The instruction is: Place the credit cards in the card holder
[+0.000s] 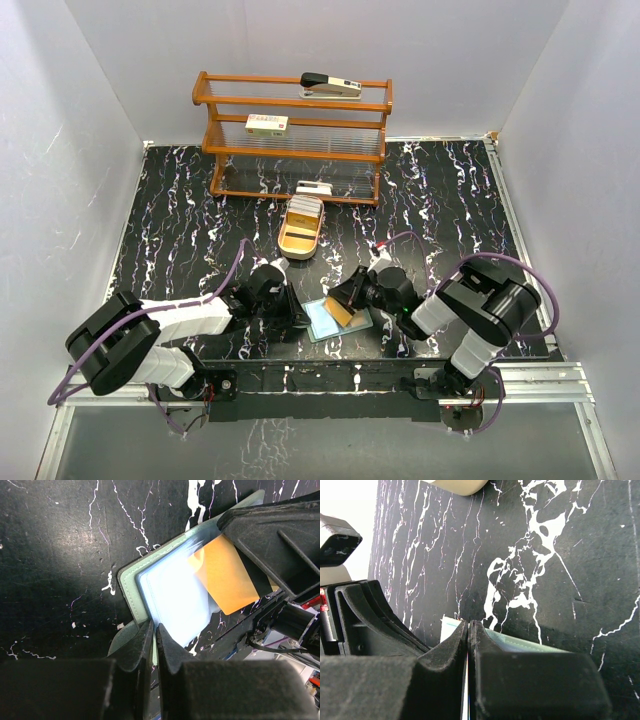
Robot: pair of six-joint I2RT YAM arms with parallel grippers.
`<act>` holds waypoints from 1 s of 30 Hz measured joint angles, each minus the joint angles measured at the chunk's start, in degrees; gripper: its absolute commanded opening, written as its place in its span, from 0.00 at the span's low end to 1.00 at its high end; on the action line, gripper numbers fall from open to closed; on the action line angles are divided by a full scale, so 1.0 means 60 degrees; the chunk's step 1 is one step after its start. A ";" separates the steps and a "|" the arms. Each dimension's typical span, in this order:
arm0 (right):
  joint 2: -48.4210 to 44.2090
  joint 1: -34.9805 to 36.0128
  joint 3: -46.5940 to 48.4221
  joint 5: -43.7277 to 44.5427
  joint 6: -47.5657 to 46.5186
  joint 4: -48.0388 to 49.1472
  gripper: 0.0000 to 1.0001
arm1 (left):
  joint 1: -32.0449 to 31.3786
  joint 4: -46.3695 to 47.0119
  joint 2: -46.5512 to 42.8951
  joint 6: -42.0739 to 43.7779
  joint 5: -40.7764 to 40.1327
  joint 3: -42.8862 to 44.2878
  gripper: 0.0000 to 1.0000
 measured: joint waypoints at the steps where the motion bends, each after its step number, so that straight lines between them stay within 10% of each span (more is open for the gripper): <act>1: 0.0040 0.0029 0.0000 0.0011 0.0004 0.0069 0.00 | 0.0000 0.0004 0.0000 0.0004 -0.0004 -0.0004 0.04; 20: 0.1035 0.0882 -0.0339 0.1741 -0.0117 0.2018 0.09 | 0.0000 0.0262 0.0000 -0.0291 0.0036 -0.0153 0.00; 30: -0.0987 0.0991 0.1049 0.2280 -0.1614 -0.2601 0.42 | -0.0004 0.0266 0.0000 -0.0317 0.0036 -0.0153 0.00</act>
